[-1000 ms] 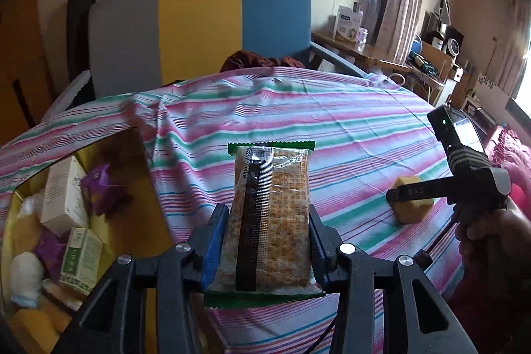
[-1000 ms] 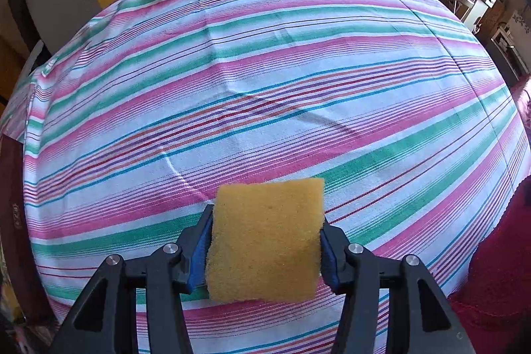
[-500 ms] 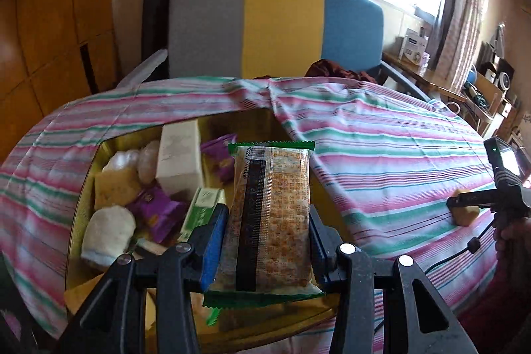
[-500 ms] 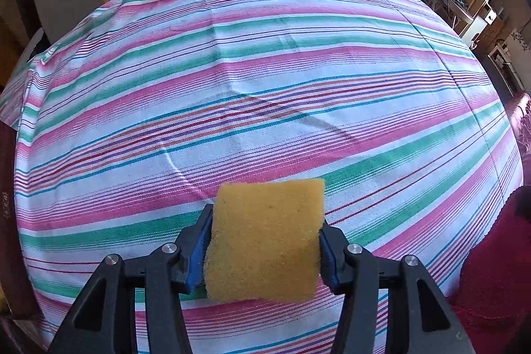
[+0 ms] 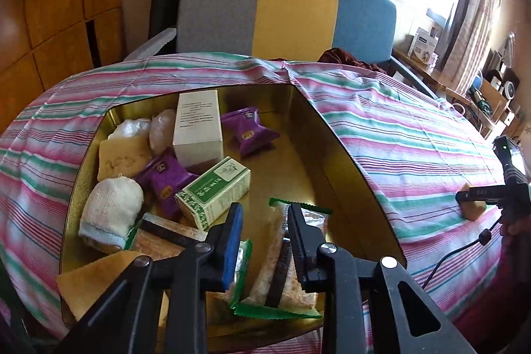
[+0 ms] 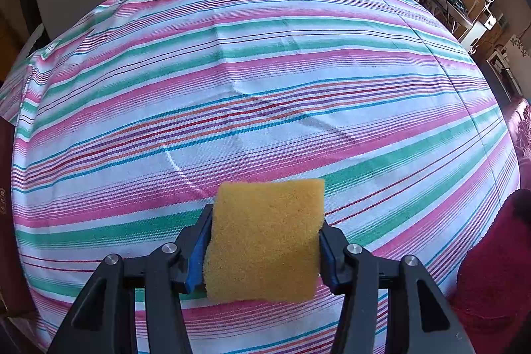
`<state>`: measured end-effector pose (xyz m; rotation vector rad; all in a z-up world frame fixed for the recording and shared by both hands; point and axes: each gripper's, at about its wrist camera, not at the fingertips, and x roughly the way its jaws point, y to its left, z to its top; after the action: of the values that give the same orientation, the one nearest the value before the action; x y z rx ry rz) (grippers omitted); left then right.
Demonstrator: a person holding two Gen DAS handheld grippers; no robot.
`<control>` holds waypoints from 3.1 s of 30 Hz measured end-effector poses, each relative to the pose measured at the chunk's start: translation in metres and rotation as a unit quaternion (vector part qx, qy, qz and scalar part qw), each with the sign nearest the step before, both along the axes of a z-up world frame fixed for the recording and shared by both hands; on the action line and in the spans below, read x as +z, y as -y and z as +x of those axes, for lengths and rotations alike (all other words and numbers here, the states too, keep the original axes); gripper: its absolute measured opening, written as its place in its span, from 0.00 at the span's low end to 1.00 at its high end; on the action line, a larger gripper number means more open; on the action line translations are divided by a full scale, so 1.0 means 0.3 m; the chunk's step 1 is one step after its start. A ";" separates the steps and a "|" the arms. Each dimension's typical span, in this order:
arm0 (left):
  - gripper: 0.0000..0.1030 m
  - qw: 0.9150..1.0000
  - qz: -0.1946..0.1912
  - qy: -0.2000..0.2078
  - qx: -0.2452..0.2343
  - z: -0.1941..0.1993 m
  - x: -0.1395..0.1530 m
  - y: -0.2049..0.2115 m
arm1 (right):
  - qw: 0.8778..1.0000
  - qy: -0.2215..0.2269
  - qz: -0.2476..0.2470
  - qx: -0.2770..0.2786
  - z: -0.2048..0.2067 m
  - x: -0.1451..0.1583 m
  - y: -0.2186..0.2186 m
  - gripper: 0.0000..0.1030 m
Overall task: Organize objects
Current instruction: 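Lower the cracker pack into the gold tray and open the left tool, then carry the yellow sponge into the gold tray and open the right tool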
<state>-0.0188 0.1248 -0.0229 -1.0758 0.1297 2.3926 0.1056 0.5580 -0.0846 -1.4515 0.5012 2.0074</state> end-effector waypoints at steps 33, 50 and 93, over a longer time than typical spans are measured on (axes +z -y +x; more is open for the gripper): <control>0.27 0.998 -0.013 -0.044 0.053 0.049 0.074 0.124 | 0.947 -0.172 -0.059 0.266 -0.335 0.273 0.629 0.52; 0.39 0.991 0.002 -0.030 0.134 0.007 0.048 0.317 | 0.909 -0.091 -0.021 0.407 -0.687 0.094 1.067 0.53; 1.00 0.980 -0.016 -0.073 0.185 0.111 0.143 0.273 | 0.926 -0.247 0.060 0.280 -0.226 0.309 1.024 0.60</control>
<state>0.0146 0.0430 0.0200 -1.0083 0.0206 2.8124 0.0379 0.2508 0.0080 -1.0765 0.1544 2.8319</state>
